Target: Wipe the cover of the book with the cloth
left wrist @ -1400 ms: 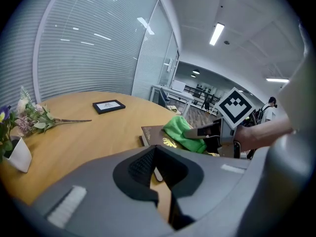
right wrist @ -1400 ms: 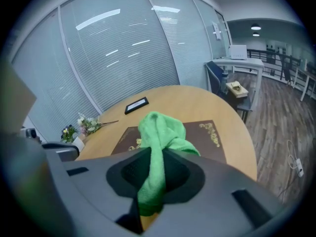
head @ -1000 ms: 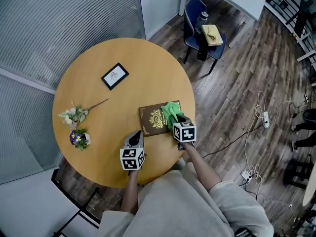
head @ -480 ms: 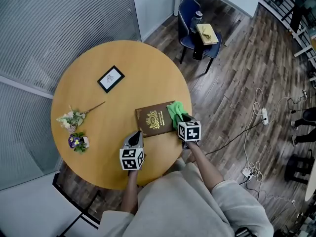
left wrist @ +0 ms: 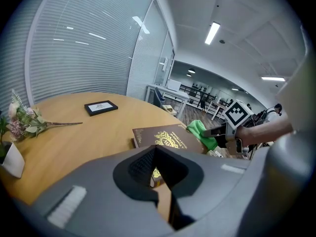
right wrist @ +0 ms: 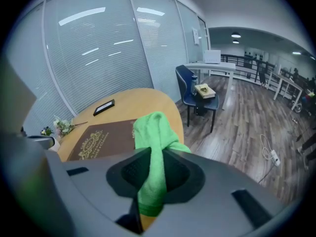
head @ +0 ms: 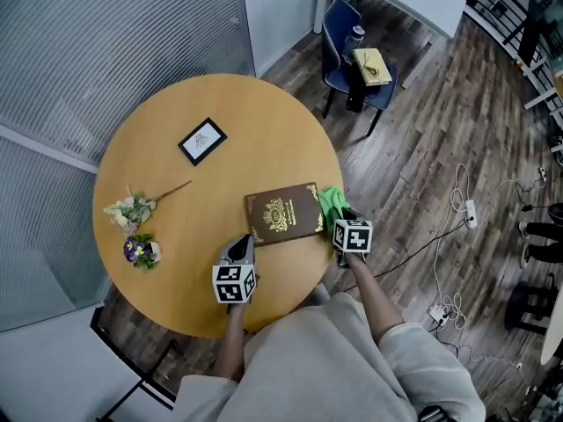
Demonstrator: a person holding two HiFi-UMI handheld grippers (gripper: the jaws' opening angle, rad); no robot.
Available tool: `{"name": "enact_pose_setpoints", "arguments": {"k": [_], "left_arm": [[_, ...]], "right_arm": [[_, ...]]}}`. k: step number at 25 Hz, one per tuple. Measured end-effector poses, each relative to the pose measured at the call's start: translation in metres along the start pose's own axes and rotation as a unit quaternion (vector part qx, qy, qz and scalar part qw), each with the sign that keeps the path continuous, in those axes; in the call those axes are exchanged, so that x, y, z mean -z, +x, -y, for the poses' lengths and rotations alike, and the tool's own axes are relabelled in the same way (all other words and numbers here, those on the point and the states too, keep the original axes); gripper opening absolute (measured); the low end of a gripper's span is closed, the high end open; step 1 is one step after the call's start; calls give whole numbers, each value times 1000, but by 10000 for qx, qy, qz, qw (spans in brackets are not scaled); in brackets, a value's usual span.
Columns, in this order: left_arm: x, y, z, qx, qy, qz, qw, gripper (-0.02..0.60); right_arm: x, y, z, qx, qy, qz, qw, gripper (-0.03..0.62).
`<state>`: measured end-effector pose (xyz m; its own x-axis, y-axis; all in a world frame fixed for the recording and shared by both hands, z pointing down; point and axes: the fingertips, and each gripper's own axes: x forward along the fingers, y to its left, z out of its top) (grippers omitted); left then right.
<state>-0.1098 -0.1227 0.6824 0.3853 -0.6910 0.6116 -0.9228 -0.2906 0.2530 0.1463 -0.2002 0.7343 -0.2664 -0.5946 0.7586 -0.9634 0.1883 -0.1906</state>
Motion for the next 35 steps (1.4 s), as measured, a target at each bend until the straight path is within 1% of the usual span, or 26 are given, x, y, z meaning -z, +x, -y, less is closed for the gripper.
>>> {"name": "enact_pose_setpoints", "arguments": {"k": [3, 6, 11, 16, 20, 25, 35], "left_arm": [[0, -2, -4, -16, -18, 18, 10000, 6], [0, -2, -6, -23, -33, 34, 10000, 6], [3, -3, -6, -2, -58, 19, 10000, 6], [3, -2, -5, 11, -90, 31, 10000, 6], [2, -3, -5, 7, -108, 53, 9999, 6], [6, -7, -9, -46, -147, 62, 9999, 6], [9, -21, -24, -266, -293, 96, 9992, 6]], "right_arm": [[4, -8, 10, 108, 17, 12, 9999, 72], [0, -18, 12, 132, 15, 137, 9998, 72], [-19, -41, -5, -62, 54, 468, 9989, 72], [-35, -58, -48, -457, -151, 744, 9961, 72], [-38, -64, -88, -836, -252, 803, 9929, 72], [-30, -60, -134, -1235, -304, 732, 9892, 72], [-8, -50, -213, -1944, -778, 385, 9771, 71]]}}
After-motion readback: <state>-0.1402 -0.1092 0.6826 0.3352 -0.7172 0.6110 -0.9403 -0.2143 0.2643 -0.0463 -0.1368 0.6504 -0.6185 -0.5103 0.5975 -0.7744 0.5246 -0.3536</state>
